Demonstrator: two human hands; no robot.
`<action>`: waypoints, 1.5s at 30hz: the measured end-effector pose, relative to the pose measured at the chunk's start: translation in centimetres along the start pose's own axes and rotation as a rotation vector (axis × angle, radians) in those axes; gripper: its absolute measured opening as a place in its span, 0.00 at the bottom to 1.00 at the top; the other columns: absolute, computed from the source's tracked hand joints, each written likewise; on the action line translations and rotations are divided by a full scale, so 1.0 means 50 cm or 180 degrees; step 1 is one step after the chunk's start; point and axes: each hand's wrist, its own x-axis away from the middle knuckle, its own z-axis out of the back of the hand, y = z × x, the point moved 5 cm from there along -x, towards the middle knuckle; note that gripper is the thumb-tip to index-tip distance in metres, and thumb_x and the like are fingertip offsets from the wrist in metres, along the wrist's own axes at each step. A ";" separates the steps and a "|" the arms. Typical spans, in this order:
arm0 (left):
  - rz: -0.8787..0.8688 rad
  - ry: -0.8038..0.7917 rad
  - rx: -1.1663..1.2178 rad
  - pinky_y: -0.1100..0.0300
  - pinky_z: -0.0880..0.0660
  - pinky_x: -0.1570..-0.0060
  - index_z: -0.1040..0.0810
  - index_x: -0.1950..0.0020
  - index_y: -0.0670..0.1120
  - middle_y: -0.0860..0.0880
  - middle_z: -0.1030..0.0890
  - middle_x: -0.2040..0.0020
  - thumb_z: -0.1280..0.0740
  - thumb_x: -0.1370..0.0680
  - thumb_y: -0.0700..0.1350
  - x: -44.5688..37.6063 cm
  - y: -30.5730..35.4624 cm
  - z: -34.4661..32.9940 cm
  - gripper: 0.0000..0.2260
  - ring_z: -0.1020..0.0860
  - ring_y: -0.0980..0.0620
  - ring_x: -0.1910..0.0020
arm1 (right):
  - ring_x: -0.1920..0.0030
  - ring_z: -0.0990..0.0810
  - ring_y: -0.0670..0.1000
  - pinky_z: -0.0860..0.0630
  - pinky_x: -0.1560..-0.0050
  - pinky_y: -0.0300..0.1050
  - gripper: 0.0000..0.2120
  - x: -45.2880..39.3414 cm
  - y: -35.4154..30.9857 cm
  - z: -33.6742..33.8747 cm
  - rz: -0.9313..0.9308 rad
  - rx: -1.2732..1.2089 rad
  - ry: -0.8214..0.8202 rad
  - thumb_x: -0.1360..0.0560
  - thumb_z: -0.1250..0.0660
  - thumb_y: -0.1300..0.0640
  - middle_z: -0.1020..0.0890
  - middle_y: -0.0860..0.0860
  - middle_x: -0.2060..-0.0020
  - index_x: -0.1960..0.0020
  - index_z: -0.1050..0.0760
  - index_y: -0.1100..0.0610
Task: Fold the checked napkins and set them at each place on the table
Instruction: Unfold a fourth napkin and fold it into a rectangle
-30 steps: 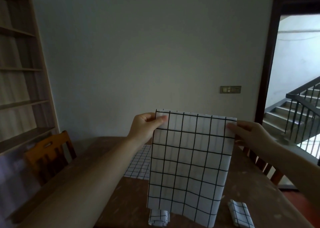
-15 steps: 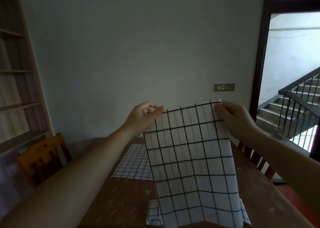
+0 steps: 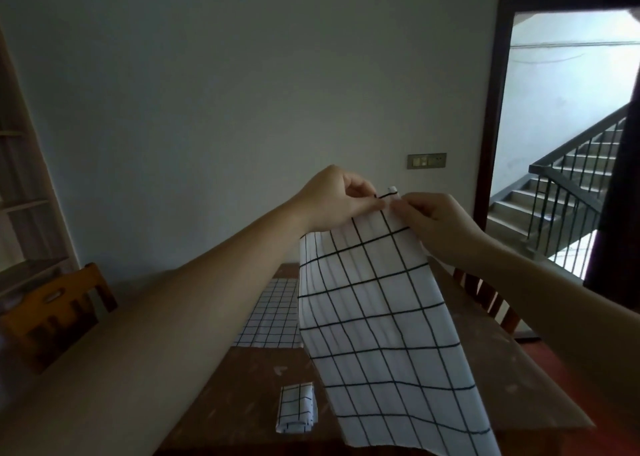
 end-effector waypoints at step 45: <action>0.1697 0.0012 0.2188 0.58 0.23 0.51 0.17 0.48 0.46 0.49 0.14 0.51 0.31 0.23 0.48 0.095 -0.203 -0.099 0.08 0.18 0.52 0.49 | 0.55 0.18 0.57 0.20 0.56 0.54 0.16 0.038 0.214 0.049 -0.2628 -0.2128 -0.0101 0.29 0.32 0.55 0.17 0.57 0.57 0.44 0.24 0.61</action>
